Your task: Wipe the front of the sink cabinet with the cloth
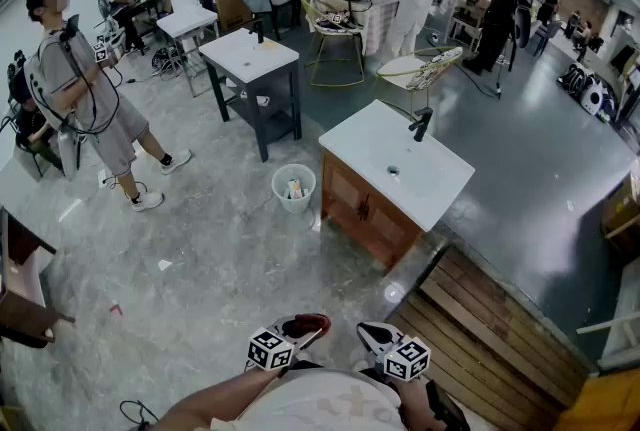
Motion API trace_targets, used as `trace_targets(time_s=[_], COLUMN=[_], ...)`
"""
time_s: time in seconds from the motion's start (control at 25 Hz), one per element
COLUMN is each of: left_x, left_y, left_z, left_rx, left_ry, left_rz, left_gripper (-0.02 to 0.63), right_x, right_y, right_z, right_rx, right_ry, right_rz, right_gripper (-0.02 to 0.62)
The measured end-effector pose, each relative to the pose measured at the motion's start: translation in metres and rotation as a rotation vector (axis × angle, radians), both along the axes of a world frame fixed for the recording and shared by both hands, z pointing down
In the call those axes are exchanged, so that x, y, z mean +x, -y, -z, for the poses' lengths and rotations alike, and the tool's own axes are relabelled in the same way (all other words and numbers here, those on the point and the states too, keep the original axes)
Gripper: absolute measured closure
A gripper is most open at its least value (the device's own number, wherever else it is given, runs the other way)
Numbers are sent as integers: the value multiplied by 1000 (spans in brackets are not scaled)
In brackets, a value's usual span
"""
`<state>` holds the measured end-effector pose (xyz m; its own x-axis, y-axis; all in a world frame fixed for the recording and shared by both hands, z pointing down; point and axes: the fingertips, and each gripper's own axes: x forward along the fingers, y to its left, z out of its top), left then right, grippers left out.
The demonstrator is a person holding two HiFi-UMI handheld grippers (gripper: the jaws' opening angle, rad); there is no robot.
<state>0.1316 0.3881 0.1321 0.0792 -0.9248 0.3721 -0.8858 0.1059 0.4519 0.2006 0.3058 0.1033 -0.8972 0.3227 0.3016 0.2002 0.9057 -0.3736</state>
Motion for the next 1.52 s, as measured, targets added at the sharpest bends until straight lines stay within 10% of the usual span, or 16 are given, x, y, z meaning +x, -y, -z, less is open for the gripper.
trace_targets(time_s=[0.84,1.52], left_x=[0,-33], left_y=[-25,-84], left_z=[6,-3], left_rx=[23,43], left_ry=[37,6], left_rz=[-55,89], left_gripper=[433,434], right_x=[10,-29], right_y=[-20,-51], right_z=[3,-6], right_rx=[-13,19], right_ry=[33,-52], right_rz=[-173,-122], right_gripper=[583,583])
